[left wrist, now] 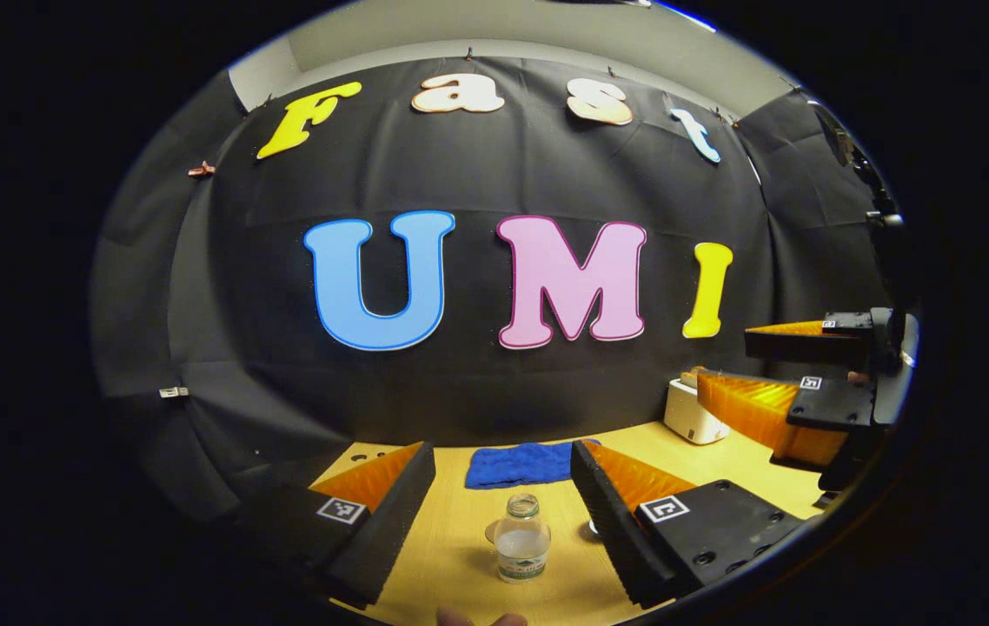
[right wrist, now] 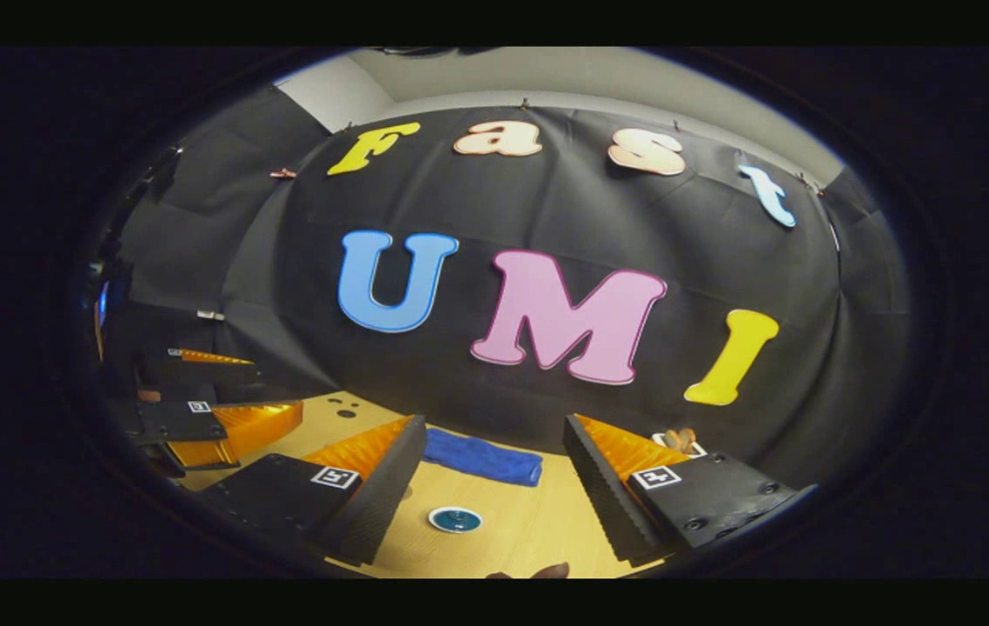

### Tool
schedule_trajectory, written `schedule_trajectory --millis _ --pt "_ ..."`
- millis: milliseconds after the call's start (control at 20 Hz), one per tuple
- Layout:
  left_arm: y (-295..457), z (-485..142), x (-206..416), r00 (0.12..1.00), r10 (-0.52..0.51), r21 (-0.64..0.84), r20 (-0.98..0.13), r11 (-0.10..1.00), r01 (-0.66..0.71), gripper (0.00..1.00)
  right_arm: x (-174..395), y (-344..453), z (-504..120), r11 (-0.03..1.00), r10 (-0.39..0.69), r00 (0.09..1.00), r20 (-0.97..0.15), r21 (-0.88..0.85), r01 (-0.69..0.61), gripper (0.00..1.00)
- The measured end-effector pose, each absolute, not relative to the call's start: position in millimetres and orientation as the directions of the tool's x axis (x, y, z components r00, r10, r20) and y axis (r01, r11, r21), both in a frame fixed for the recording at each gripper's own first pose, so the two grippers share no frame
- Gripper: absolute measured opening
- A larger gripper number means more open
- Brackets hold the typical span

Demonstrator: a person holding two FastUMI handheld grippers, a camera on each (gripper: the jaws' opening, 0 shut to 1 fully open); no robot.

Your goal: Open the teacup lid with one hand, grasp the water bottle and pour water into the teacup with the other hand; after pouring, place the water bottle on the coaster and then close the teacup lid.

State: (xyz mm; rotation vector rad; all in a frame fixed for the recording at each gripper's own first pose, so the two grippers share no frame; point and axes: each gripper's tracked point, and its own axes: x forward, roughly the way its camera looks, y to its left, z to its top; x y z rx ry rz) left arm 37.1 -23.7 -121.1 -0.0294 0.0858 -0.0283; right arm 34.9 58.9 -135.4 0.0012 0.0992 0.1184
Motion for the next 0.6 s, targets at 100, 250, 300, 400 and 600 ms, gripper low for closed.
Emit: schedule_trajectory --millis 100,250,300,400,600 --pt "-27 -154 41 0.995 -0.02 -0.023 -0.095 1.0 0.018 0.99 38 62 -170 0.992 0.124 0.986 -0.112 0.018 -0.123 0.98" --pt "-35 -193 50 0.995 -0.024 -0.02 -0.098 1.0 0.023 0.99 47 65 -230 0.992 0.121 0.98 -0.155 0.035 -0.117 0.98" --pt "-40 -205 53 0.995 -0.03 -0.01 -0.099 1.0 0.029 0.99 50 68 -246 0.992 0.123 0.979 -0.164 0.042 -0.118 0.98" --pt "-47 -231 58 0.993 -0.046 0.004 -0.107 0.999 0.047 0.98 55 75 -284 0.991 0.129 0.972 -0.197 0.06 -0.119 0.98" --pt "-53 -273 61 0.988 -0.059 -0.003 -0.141 0.998 0.059 0.99 70 93 -333 0.986 0.155 0.961 -0.229 0.093 -0.137 0.96"
